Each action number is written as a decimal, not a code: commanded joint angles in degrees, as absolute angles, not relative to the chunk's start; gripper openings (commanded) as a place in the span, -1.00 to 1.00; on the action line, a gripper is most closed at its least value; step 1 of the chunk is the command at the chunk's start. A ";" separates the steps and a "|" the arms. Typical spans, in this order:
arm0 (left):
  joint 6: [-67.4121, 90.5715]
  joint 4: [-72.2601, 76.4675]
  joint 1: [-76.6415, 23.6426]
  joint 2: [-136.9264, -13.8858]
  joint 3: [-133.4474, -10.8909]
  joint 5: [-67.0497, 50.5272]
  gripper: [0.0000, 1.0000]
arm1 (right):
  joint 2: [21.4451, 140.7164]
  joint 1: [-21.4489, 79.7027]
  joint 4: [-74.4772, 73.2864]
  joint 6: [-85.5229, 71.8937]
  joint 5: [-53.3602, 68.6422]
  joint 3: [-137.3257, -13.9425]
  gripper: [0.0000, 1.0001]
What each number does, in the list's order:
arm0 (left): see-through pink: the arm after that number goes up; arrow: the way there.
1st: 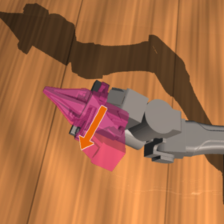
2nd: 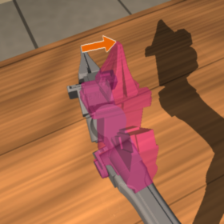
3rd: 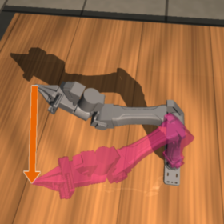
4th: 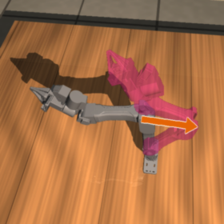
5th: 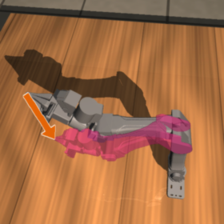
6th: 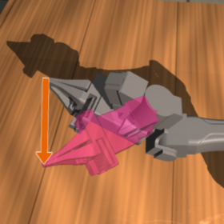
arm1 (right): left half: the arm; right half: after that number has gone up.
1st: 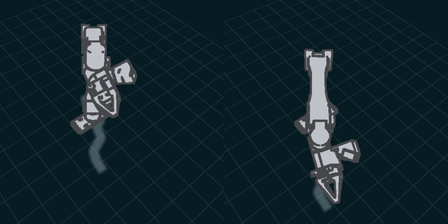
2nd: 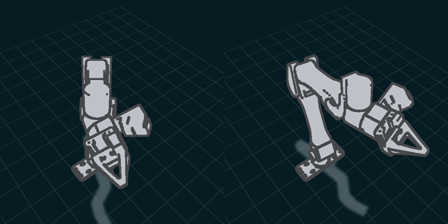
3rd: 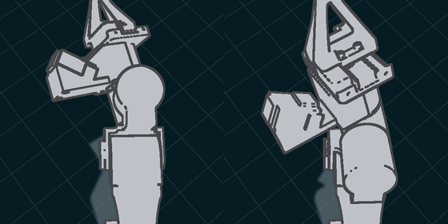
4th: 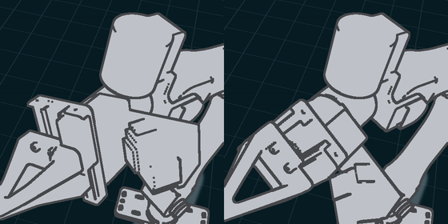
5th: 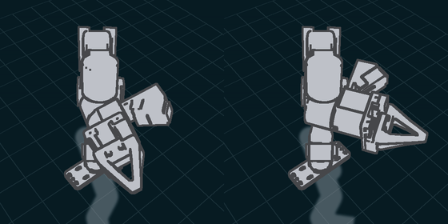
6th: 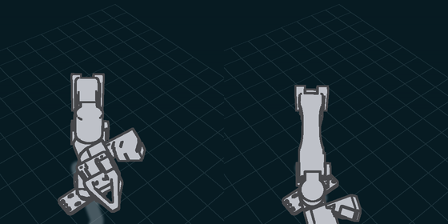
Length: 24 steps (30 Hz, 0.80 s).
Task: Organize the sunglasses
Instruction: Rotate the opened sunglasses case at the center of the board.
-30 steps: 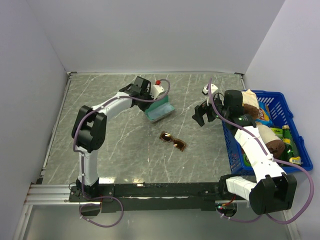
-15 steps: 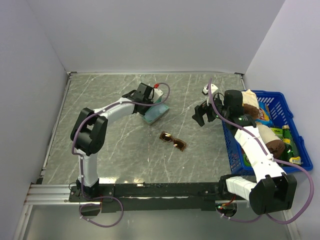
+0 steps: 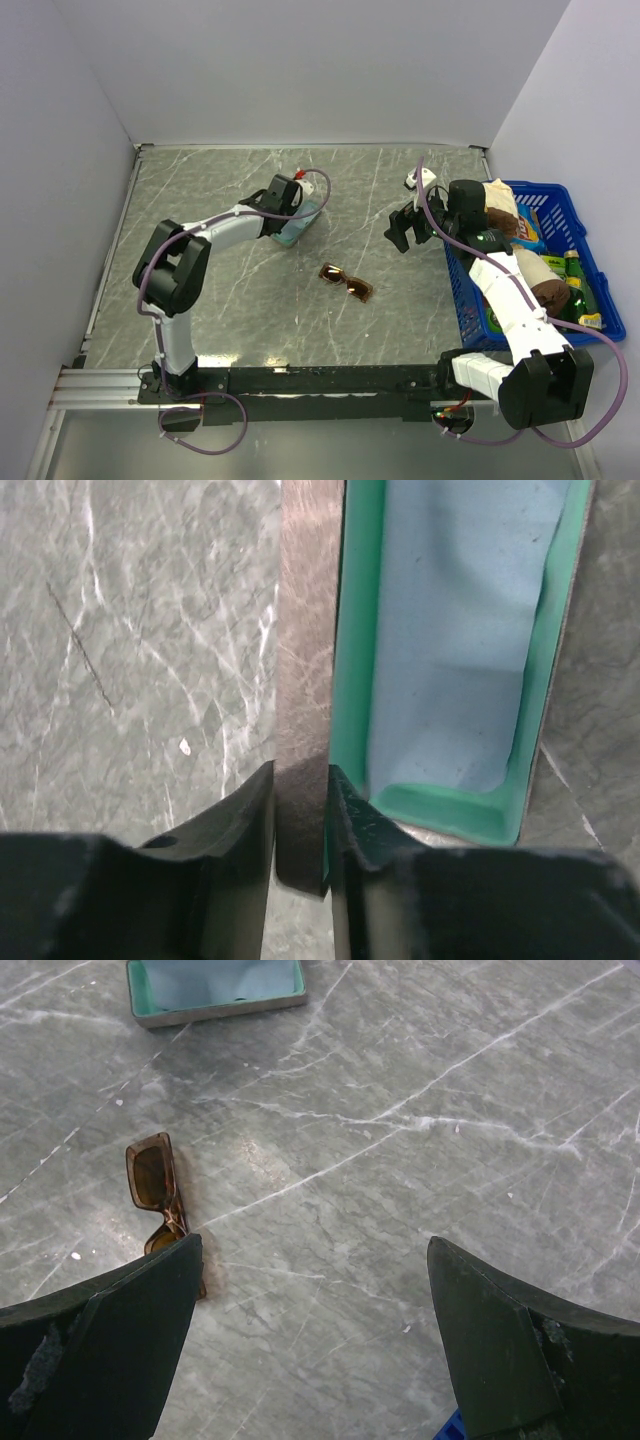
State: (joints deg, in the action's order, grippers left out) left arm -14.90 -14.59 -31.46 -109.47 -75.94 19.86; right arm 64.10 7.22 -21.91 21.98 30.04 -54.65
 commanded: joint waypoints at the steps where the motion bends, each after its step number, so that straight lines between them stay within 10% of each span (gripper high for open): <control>1: -13.45 -10.55 -31.55 -105.29 -75.06 22.59 -0.29 | 63.28 6.86 -21.18 22.59 31.03 -56.78 1.00; 12: -14.41 -10.55 -31.47 -102.31 -76.11 20.13 0.41 | 65.12 6.77 -22.23 23.38 32.25 -57.30 1.00; 16: -15.38 -11.34 -31.55 -98.88 -78.39 18.11 0.95 | 67.76 7.03 -26.35 24.69 35.85 -58.88 1.00; 24: -17.40 -16.77 -30.15 -85.97 -76.21 13.46 0.93 | 75.14 12.90 -31.02 28.03 34.64 -61.26 0.96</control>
State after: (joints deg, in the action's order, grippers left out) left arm -16.05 -14.70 -31.40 -95.00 -77.01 17.39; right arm 72.66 8.64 -28.12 24.84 34.54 -58.13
